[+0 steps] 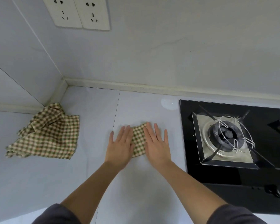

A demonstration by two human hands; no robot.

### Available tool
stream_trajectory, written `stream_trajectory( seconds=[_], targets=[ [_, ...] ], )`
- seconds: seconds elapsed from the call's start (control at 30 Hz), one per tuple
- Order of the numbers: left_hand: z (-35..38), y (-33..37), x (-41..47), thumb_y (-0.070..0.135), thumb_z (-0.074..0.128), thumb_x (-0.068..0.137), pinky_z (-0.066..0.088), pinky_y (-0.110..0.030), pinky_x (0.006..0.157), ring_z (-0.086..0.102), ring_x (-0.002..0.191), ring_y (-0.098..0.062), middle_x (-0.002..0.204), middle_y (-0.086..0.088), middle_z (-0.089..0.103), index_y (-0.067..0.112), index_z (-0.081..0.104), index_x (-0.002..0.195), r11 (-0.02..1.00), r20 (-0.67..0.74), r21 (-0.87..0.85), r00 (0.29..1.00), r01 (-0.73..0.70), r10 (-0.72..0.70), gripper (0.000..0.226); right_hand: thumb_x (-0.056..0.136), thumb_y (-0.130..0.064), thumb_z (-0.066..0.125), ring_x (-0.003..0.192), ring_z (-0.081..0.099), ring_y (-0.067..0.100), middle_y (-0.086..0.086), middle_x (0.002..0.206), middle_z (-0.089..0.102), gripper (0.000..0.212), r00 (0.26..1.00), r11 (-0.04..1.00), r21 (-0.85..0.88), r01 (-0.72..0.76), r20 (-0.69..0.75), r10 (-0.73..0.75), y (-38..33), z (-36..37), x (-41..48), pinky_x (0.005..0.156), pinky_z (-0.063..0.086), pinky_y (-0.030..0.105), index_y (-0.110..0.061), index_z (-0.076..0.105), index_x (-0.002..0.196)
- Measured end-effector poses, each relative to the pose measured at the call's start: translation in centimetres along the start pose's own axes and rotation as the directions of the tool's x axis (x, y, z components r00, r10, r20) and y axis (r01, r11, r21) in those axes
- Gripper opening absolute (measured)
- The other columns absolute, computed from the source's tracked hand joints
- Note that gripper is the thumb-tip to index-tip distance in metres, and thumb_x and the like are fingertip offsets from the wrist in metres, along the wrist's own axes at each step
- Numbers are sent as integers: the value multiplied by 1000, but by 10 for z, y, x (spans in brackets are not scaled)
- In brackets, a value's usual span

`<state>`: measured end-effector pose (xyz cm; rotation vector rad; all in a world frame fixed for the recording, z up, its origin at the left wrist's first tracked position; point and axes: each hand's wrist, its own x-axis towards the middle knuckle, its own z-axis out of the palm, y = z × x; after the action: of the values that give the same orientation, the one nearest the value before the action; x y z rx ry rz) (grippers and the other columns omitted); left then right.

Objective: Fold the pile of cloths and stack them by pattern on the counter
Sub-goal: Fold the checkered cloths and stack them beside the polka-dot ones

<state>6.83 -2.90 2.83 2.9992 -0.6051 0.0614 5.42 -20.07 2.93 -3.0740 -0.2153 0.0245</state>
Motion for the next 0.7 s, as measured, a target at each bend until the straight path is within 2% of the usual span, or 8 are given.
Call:
stream_trajectory(
  seconds=[0.1, 0.17, 0.3, 0.37, 0.4, 0.47, 0.53, 0.7],
  targets=[
    [9, 1, 0, 50, 1, 92, 6, -57, 115, 10, 148, -23, 159, -3, 8, 12, 18, 152, 998, 233, 43, 972, -42, 31, 73, 94, -45, 24, 143, 27, 32, 1, 155, 33, 64, 984, 998, -49, -25, 174, 34, 7, 4, 1, 111, 12, 60, -11, 44, 144],
    [11, 0, 3, 52, -16, 85, -9, -57, 114, -14, 147, -22, 156, -3, -18, 13, -10, 150, 997, 296, 74, 955, -10, -13, 76, 93, -52, 8, 148, 12, 32, -2, 160, 13, 71, 968, 997, -69, -40, 246, 56, 11, 3, 2, 112, -2, 60, -14, 20, 152],
    [7, 5, 9, 52, -25, 86, -11, -57, 114, -17, 146, -22, 159, -7, -17, 9, -14, 149, 988, 311, 151, 950, -44, -5, 78, 82, -53, -16, 148, -14, 30, -2, 162, -11, 79, 949, 995, -85, -46, 308, 70, 11, -2, -1, 112, -15, 60, -16, -9, 151],
    [2, 8, 11, 51, -10, 92, -10, -58, 114, -20, 146, -25, 156, -9, -24, 8, -20, 146, 979, 359, 190, 933, -76, 3, 70, 76, -52, -22, 146, -19, 29, -3, 161, -17, 85, 939, 997, -59, -51, 338, 68, 11, -5, -2, 111, -16, 60, -16, -11, 152],
    [-4, 9, 13, 49, 5, 96, -4, -59, 115, -13, 147, -27, 157, -11, -18, 6, -13, 148, 985, 329, 166, 944, -52, -6, 69, 75, -52, -23, 146, -20, 29, -3, 161, -18, 87, 938, 998, -42, -53, 340, 64, 11, -9, -1, 112, -14, 59, -16, -8, 153],
    [-14, 12, 16, 43, 36, 93, 26, -56, 111, 28, 143, -31, 154, -15, 29, 6, 33, 146, 1000, 110, 0, 994, -20, 20, 65, 75, -50, -22, 147, -20, 27, -3, 160, -19, 88, 936, 997, 1, -76, 346, 71, 12, -14, 0, 115, -10, 57, -17, -3, 154],
    [-9, 13, 11, 41, 47, 83, 48, -43, 88, 59, 108, -28, 114, -7, 61, 14, 62, 110, 981, -74, -111, 986, -157, 149, 42, 89, -45, -8, 147, -17, 25, -2, 161, -18, 73, 936, 992, 48, -113, 341, 90, 13, -19, 0, 117, -6, 54, -18, 4, 155],
    [0, 16, 6, 34, 82, 63, 48, -30, 63, 59, 78, -18, 87, 3, 59, 22, 66, 88, 939, 11, -179, 953, -295, 302, 32, 94, -9, 42, 149, -5, 25, 2, 162, -2, 60, 922, 963, 116, -243, 335, 192, 13, -33, -4, 117, 10, 45, -24, 25, 150]
  ],
)
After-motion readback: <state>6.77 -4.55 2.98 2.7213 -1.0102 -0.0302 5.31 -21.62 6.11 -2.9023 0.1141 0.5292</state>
